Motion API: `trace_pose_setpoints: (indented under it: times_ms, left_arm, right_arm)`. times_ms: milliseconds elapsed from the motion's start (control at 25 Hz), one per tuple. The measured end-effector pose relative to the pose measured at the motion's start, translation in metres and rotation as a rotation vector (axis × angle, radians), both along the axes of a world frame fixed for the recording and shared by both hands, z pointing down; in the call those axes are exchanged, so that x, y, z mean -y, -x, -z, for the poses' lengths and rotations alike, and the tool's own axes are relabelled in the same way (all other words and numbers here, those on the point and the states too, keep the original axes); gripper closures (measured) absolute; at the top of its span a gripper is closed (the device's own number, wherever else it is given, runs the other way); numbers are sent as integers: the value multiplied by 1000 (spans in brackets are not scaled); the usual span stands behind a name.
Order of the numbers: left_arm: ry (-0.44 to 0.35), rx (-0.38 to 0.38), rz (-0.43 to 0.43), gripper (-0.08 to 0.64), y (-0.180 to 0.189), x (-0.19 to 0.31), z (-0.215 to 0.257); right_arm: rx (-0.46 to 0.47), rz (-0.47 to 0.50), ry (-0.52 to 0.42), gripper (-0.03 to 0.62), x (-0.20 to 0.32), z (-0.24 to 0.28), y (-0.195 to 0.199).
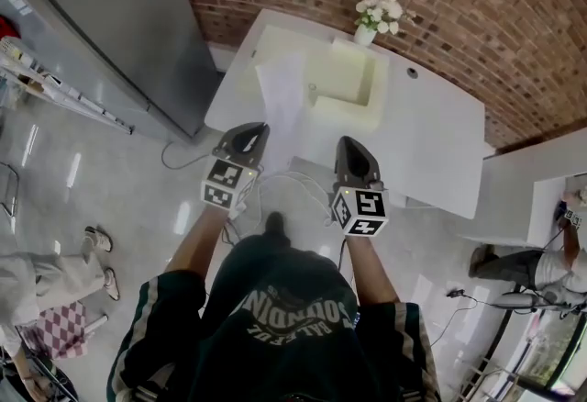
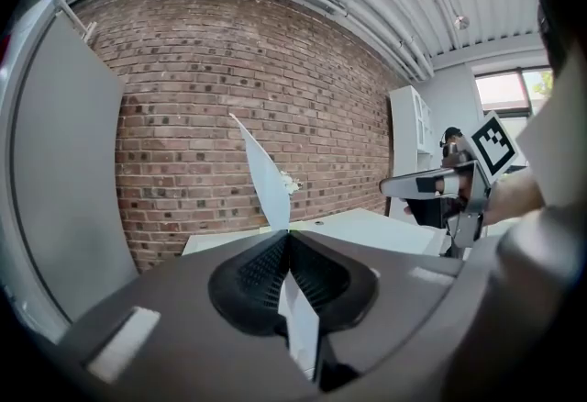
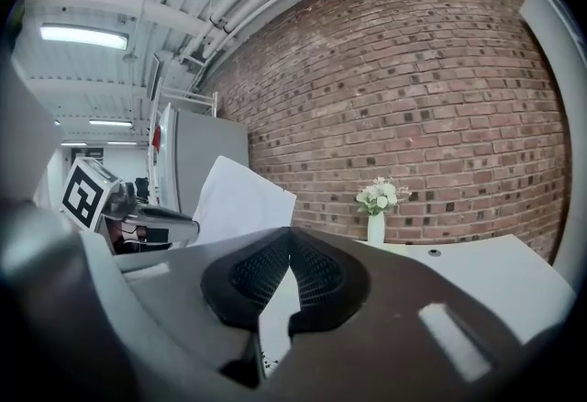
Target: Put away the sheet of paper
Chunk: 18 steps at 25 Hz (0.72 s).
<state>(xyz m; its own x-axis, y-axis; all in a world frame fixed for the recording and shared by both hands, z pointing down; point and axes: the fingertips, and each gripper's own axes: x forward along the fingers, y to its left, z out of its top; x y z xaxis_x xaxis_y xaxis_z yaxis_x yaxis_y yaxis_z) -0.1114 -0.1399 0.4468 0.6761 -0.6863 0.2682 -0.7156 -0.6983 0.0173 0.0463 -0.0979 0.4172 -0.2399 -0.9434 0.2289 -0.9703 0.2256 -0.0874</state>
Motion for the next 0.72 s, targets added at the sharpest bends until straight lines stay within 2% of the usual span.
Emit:
trace_pose_setpoints:
  times_ms: [280,720]
  left_arm:
    - [-6,10,-29,548,10,44,-5]
    - [15,28,-48,549,-4,96,-21]
  right_arm:
    - [-6,-27,-5,591,33,-1,5]
    - [-6,-55,32,591,66,-22,-16]
